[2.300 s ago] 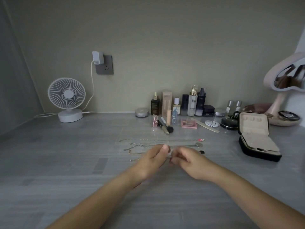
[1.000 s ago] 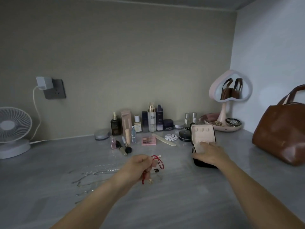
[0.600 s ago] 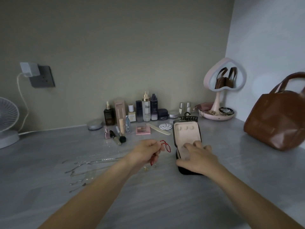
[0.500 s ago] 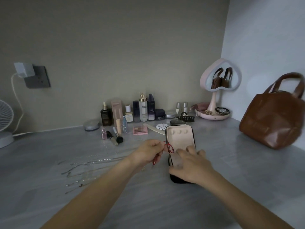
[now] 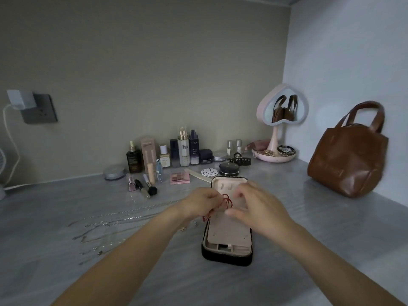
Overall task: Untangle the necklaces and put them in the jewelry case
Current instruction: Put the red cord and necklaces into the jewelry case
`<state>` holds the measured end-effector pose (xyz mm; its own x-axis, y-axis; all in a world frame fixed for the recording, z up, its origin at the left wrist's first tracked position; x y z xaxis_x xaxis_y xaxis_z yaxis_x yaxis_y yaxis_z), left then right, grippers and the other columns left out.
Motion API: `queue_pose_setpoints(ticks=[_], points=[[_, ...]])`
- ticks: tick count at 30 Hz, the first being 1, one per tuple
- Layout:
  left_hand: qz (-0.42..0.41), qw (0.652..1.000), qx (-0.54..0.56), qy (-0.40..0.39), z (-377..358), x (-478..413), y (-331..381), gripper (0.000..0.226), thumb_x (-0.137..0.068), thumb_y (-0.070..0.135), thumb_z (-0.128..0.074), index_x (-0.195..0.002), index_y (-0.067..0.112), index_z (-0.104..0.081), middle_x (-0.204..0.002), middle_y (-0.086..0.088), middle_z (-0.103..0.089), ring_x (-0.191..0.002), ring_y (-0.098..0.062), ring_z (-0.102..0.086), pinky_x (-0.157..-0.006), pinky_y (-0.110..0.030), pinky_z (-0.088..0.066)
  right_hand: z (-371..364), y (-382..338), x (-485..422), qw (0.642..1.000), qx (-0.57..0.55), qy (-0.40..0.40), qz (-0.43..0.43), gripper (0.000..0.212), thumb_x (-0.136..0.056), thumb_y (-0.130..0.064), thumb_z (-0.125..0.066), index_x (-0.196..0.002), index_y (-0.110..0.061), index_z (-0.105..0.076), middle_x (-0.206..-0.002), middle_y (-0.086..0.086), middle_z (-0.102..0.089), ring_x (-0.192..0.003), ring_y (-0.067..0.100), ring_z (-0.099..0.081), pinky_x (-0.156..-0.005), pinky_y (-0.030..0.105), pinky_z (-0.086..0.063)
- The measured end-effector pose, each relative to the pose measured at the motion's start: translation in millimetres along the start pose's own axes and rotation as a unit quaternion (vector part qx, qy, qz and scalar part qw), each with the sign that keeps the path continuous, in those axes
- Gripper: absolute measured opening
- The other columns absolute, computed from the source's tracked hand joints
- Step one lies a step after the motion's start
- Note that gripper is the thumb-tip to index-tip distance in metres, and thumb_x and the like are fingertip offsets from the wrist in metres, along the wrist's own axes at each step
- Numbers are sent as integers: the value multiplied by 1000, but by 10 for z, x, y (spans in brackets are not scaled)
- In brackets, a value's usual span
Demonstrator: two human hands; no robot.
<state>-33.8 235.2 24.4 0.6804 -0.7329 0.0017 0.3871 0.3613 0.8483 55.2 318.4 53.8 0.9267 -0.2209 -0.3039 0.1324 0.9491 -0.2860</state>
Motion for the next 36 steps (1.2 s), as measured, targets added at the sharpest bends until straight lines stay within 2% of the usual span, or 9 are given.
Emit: queue_pose_setpoints(ticks=[4, 8, 12, 17, 20, 22, 25, 29, 36], points=[[-26, 995, -87, -30, -63, -21, 94, 26, -96, 19, -44, -77, 12, -60, -65, -1, -50, -55, -8, -43, -54, -21, -36, -187, -116, -194, 994, -78, -43, 64, 62, -78, -28, -68, -133, -29, -39, -128, -3, -55, -112, 17, -54, -91, 30, -44], [-29, 998, -62, 4, 47, -93, 94, 25, -91, 19, -53, -75, 1, -59, -61, -7, -49, -49, -10, -40, -46, -19, -33, -219, -45, -286, 996, -74, 1, 43, 35, -82, -30, -64, -114, -19, -54, -96, 3, -67, -89, 22, -60, -69, 28, -40], [1, 999, -19, 34, 175, -170, -55, 32, -91, 19, -55, -60, 13, -57, -57, 0, -52, -52, -10, -44, -51, -22, -36, -100, 65, -296, 994, -75, 69, 49, 14, -88, -27, -57, -94, -15, -62, -61, -12, -52, -67, 16, -49, -62, 25, -33], [56, 998, -11, 11, 104, -182, -246, 30, -94, 26, -47, -77, 9, -65, -71, -4, -59, -58, -12, -48, -49, -18, -38, -55, 204, -387, 995, -2, 88, 42, 15, -90, -27, -51, -92, -19, -64, -84, -2, -69, -83, 22, -62, -68, 30, -42], [58, 987, -40, 144, 347, -297, -297, 31, -96, 28, -39, -94, 9, -62, -89, -6, -59, -79, -18, -51, -72, -30, -43, -15, 206, -499, 995, 4, 94, 45, 15, -90, -26, -52, -91, -21, -65, -84, -2, -70, -83, 21, -62, -69, 29, -41], [58, 981, 28, 185, 417, -357, -320, 27, -97, 26, -36, -91, 14, -59, -96, -7, -58, -86, -19, -51, -80, -32, -43, 28, 180, -581, 994, 3, 103, 47, 14, -90, -27, -52, -90, -23, -65, -82, -3, -70, -81, 21, -63, -69, 30, -42], [78, 982, 125, 115, 209, -436, -381, 27, -98, 30, -36, -79, 20, -53, -96, -7, -58, -89, -19, -53, -84, -34, -45, 91, 118, -685, 989, 18, 133, 60, 14, -89, -28, -52, -89, -25, -65, -82, -3, -71, -81, 21, -64, -72, 31, -44], [83, 967, 230, 78, 13, -425, -430, 30, -97, 38, -39, -83, 17, -56, -86, -8, -58, -77, -20, -55, -67, -32, -50, -3, 11, -758, 986, 87, 120, 81, 17, -90, -33, -49, -91, -26, -65, -89, -1, -71, -90, 22, -63, -74, 29, -35], [50, 985, 111, 123, 135, -401, -428, 19, -87, 23, -56, -71, 14, -49, -65, -3, -51, -55, -17, -49, -43, -22, -36, -176, -101, -791, 985, 116, 102, 75, 14, -88, -29, -51, -90, -27, -65, -90, -2, -70, -92, 22, -62, -80, 32, -34]])
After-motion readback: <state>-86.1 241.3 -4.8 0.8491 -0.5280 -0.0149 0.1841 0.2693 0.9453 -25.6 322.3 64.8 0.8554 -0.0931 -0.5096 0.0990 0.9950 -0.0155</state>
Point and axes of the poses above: each hand's wrist, its own x-axis away from the middle knuckle, its own z-axis out of the back of the hand, y = z × x, the point moved 8 cm from there along -x, towards the middle knuckle
